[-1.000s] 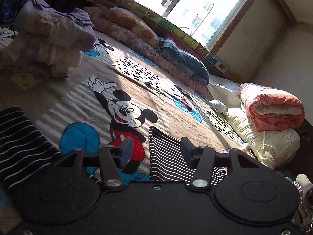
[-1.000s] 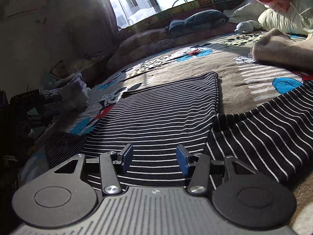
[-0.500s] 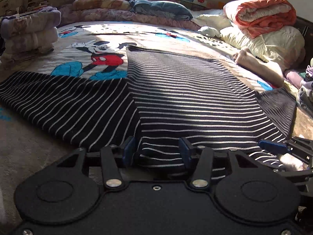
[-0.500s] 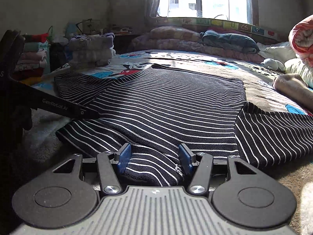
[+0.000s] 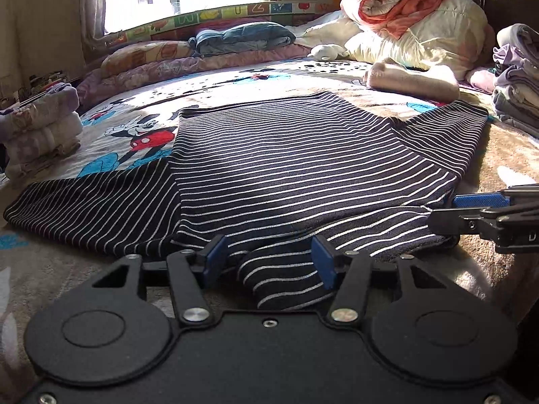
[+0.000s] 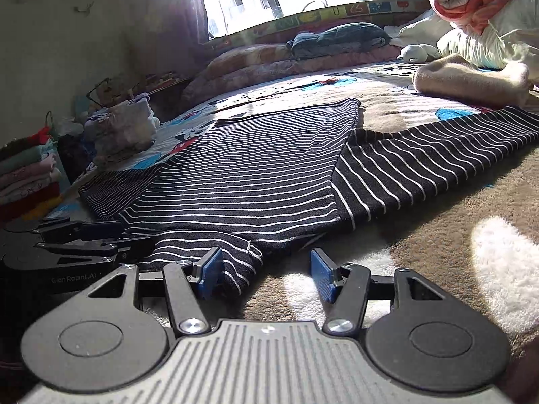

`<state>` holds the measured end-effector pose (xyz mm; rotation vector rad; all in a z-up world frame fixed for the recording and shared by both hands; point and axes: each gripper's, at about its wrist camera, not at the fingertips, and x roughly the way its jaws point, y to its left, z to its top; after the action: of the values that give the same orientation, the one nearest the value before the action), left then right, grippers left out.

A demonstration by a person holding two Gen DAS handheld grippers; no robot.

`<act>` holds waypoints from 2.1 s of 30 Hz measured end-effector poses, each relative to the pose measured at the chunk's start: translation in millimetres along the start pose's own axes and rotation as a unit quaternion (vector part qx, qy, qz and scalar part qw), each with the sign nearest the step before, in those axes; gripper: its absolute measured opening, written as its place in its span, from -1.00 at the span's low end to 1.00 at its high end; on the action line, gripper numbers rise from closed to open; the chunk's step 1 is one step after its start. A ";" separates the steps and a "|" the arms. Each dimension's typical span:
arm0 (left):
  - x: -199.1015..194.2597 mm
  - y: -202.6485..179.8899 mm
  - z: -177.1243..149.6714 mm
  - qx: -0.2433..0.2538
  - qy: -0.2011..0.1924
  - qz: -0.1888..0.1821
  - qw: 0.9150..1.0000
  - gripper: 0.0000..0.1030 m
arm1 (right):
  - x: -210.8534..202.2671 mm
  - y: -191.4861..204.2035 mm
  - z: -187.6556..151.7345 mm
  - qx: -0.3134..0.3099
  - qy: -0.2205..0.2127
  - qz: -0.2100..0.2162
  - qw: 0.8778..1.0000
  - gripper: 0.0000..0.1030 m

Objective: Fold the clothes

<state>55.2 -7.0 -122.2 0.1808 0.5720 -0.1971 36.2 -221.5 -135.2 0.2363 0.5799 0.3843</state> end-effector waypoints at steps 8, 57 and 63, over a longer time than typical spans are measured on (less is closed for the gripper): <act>-17.8 28.7 10.8 -0.077 -0.030 -0.011 0.997 0.11 | -18.0 -14.8 -3.2 0.086 -0.001 -0.007 0.996 0.14; 62.2 369.7 22.5 -0.539 -0.111 -0.104 0.829 0.51 | -4.3 21.9 -27.9 -0.053 -0.002 0.048 0.997 0.28; 84.0 336.7 22.5 -0.477 -0.012 -0.088 0.874 0.50 | -8.2 19.0 -26.9 -0.039 -0.003 0.051 0.998 0.27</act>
<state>214.9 301.7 -111.4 -0.8408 0.6041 -0.0727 9.1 -204.9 -146.9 0.1930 0.5461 0.5046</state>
